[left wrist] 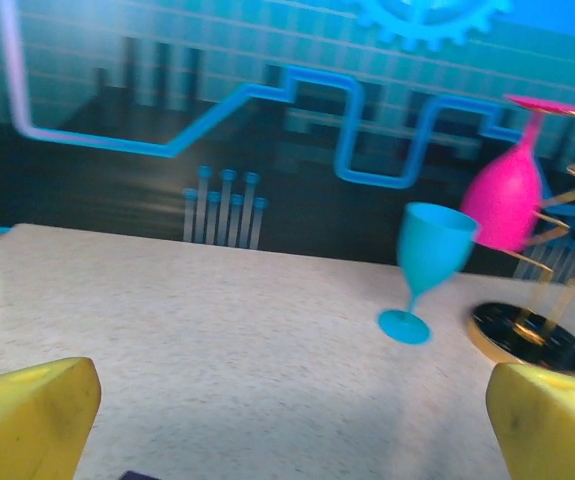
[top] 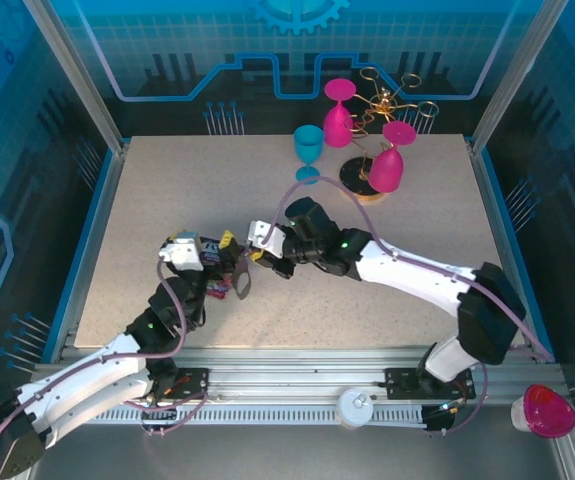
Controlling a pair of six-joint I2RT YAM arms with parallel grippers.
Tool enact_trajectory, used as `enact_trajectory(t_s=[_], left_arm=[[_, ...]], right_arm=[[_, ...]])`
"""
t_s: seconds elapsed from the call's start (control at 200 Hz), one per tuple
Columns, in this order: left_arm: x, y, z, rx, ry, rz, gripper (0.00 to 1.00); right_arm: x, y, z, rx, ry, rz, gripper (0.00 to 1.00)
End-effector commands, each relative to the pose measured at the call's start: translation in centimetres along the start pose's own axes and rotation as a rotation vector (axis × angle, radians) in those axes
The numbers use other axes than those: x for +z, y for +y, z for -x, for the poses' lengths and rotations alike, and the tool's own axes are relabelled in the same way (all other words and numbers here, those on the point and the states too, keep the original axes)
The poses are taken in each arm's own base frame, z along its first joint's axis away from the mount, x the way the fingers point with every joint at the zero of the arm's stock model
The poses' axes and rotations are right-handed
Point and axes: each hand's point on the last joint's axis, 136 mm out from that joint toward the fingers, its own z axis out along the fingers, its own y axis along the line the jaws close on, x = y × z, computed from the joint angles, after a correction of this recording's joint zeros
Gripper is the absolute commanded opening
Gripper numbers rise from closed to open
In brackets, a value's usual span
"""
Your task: Put the keys on the keyring
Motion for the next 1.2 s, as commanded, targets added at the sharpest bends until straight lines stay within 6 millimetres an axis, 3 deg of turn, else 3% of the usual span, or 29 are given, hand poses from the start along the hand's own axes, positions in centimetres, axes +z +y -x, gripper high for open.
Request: enact_trajectory(t_s=[0.0,0.095,0.205,0.545,0.705,0.725,0.785,0.901,1.016,1.116,1.191], left_arm=[[-0.1,2.9,0.9,-0.073,-0.013,0.156,0.99],[0.1,3.3,0.1,-0.082,0.009,0.170,0.99],[0.3,3.5,-1.0,-0.085,0.030,0.182,0.99],[1.7,3.8,-3.8,-0.021,0.110,0.220,0.99],[2.3,4.3,-4.7,0.010,0.135,0.254,0.99],[2.3,4.5,-4.8,0.013,0.137,0.259,0.99],[2.6,4.5,-5.0,0.027,0.145,0.263,0.99],[3.0,4.5,-4.8,0.077,0.150,0.262,0.99],[3.4,4.7,-4.4,0.116,0.145,0.268,0.99],[4.0,5.2,-4.3,0.144,0.144,0.282,0.99],[4.6,5.6,-4.4,0.182,0.150,0.289,0.99]], right_arm=[[1.4,-1.2,-3.0,-0.021,0.093,-0.032,0.00],[1.9,-1.6,-7.5,-0.065,0.238,-0.059,0.00],[1.1,-1.8,-12.4,-0.138,0.406,-0.087,0.01],[-3.2,-2.7,-22.7,-0.254,0.772,-0.149,0.07],[-4.6,-3.6,-24.9,-0.260,0.870,-0.184,0.18],[-5.0,-3.1,-26.1,-0.254,0.900,-0.172,0.20],[-5.5,-3.2,-27.0,-0.249,0.940,-0.174,0.25],[-7.3,-5.1,-28.5,-0.216,1.031,-0.272,0.34],[-10.0,-7.2,-29.7,-0.110,1.091,-0.372,0.37],[-11.9,-9.2,-29.5,0.017,1.042,-0.478,0.38],[-12.5,-11.1,-27.8,0.156,0.876,-0.591,0.41]])
